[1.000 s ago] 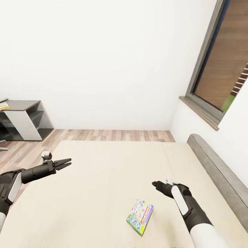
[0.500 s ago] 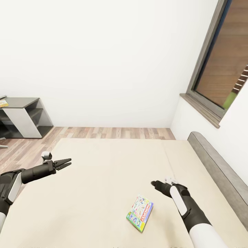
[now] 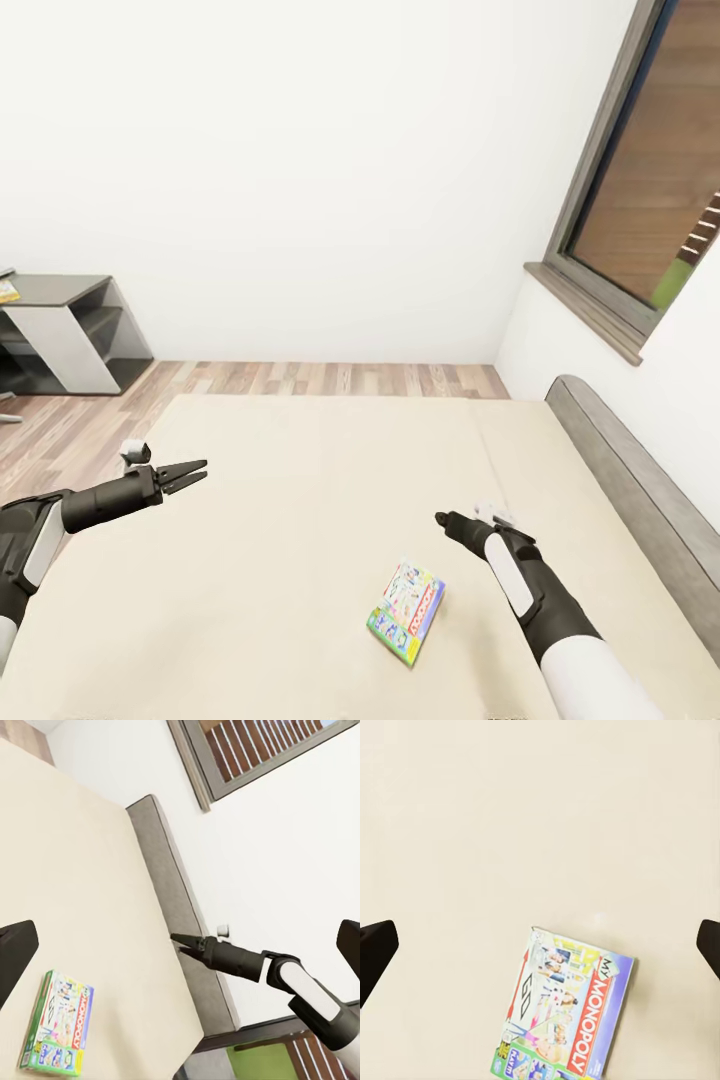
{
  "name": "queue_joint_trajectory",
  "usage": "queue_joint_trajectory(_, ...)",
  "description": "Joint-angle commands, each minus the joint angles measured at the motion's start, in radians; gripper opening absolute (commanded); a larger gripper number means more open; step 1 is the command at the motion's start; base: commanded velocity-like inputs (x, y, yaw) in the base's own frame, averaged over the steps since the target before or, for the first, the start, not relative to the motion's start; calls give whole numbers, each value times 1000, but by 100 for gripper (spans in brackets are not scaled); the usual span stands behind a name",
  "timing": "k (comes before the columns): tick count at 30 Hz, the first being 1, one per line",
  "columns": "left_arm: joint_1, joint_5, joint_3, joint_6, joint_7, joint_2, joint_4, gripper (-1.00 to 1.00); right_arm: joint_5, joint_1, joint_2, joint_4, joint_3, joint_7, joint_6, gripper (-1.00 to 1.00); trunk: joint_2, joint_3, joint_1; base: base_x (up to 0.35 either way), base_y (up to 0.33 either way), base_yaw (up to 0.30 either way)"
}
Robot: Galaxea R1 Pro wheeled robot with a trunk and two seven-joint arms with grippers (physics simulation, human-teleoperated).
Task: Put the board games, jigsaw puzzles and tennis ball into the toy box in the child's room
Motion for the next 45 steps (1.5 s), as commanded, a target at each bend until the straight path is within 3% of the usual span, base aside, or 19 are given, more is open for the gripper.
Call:
queue_joint_trajectory(1, -4, 3, 0, 11, -2, 0, -2, 100, -10, -2, 2, 3, -1, -7, 2, 100, -2, -3, 0, 0, 0, 0)
queue_joint_trajectory(9, -39, 13, 8, 43, -2, 2, -12, 100, -7, -5, 3, 10, 0, -8, -3, 100, -2, -17, 0, 0, 0, 0)
queue_joint_trajectory(18, -46, 15, 5, 46, -5, -2, -45, 100, 36, -12, 6, 10, 4, -10, -10, 100, -2, -32, 0, 0, 0, 0)
queue_joint_trajectory(21, -46, 15, 4, 47, -3, -16, -51, 100, 46, -27, 8, 12, 6, -10, -36, 100, -2, -36, 0, 0, 0, 0)
queue_joint_trajectory(30, -46, 16, 4, 45, -1, -39, -57, 100, 61, -41, 8, 21, 68, -9, -90, 100, -2, -51, 0, 0, 0, 0)
queue_joint_trajectory(45, -46, 16, 7, 45, -3, -39, -57, 100, 62, -42, 9, 22, 80, -10, -96, 100, -2, -76, 0, 0, 0, 0)
